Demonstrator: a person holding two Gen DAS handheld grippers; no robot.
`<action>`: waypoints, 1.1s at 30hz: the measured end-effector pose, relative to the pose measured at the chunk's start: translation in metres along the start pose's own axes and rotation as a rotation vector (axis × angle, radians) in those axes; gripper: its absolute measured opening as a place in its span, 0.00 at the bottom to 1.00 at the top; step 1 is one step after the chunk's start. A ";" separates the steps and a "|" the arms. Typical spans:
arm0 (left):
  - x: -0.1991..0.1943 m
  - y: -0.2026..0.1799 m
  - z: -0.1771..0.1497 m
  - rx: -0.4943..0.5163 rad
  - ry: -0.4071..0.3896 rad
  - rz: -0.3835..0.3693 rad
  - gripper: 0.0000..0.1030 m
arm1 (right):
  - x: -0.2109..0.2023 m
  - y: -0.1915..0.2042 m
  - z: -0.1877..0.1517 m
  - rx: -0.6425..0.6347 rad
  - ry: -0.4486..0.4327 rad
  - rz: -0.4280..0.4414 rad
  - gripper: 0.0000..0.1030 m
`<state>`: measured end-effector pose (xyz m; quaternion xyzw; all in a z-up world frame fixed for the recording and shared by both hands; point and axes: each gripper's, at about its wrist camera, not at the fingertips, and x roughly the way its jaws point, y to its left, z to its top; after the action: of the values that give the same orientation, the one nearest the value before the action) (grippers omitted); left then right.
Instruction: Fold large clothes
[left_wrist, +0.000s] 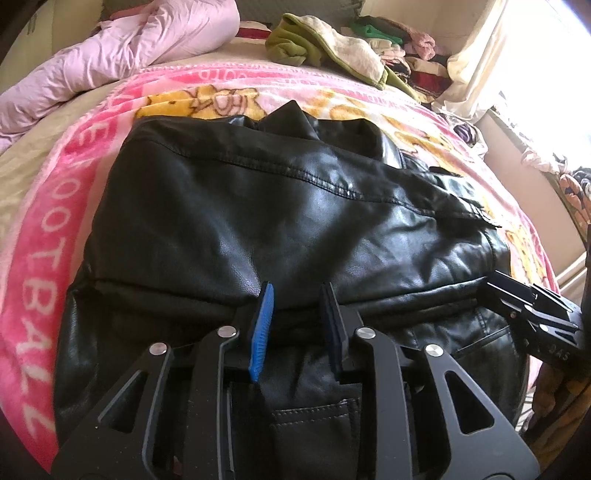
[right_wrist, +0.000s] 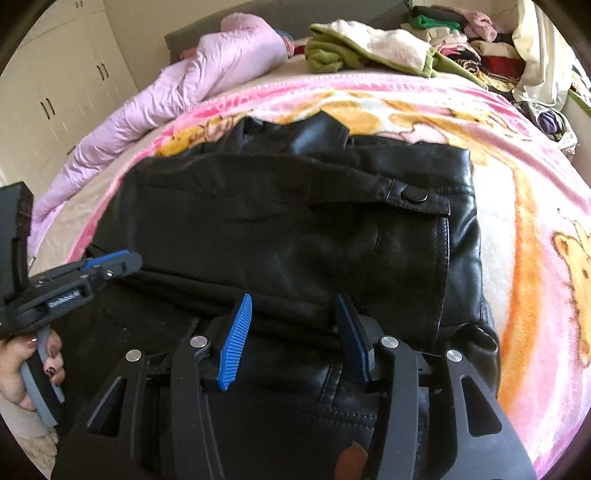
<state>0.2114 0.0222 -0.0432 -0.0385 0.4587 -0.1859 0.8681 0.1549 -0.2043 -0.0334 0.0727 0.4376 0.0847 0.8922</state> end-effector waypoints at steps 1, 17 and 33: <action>0.000 -0.001 0.000 -0.005 0.001 -0.005 0.24 | -0.003 0.000 0.000 0.001 -0.007 0.003 0.49; -0.016 -0.007 0.000 -0.011 -0.017 0.015 0.64 | -0.033 -0.005 0.000 0.021 -0.066 0.015 0.79; -0.038 -0.008 -0.001 -0.024 -0.055 0.081 0.91 | -0.053 -0.003 0.005 0.022 -0.120 0.007 0.91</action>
<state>0.1888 0.0282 -0.0115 -0.0354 0.4379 -0.1439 0.8867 0.1269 -0.2187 0.0101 0.0891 0.3841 0.0785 0.9156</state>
